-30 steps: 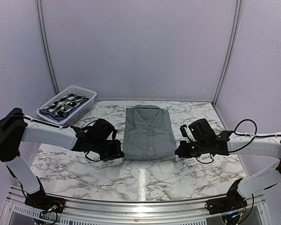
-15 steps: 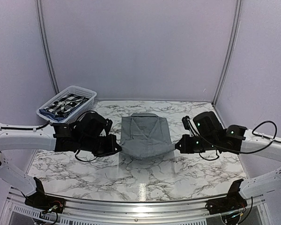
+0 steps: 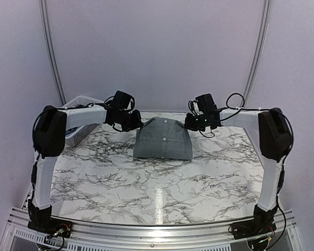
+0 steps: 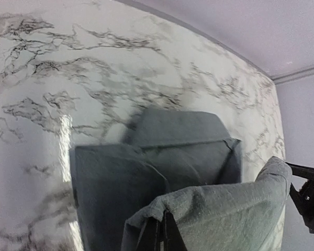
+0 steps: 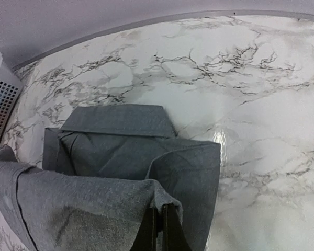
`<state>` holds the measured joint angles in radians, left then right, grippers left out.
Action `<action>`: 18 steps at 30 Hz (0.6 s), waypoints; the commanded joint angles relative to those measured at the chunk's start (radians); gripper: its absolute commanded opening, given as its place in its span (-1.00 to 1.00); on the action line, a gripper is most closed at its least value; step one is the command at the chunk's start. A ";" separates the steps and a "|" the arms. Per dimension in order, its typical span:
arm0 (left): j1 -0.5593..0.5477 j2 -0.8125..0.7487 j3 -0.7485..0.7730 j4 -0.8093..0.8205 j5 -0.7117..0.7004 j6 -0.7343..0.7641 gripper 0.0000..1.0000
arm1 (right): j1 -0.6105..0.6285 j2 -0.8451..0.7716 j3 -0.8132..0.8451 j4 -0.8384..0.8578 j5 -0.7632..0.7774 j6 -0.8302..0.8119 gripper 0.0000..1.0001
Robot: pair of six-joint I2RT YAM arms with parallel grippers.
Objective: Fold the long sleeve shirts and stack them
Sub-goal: Fold the 2/3-rectangle-folded shirt at the center of the board.
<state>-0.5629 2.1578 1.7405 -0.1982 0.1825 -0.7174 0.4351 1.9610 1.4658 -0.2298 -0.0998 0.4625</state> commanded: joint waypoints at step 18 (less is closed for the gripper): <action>-0.003 -0.034 -0.400 0.313 0.041 -0.092 -1.00 | -0.017 -0.024 -0.305 0.219 -0.091 0.033 -1.00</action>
<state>-0.5331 2.2459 1.5158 0.0128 0.2535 -0.7780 0.3931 2.0609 1.3033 -0.0650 -0.2085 0.4686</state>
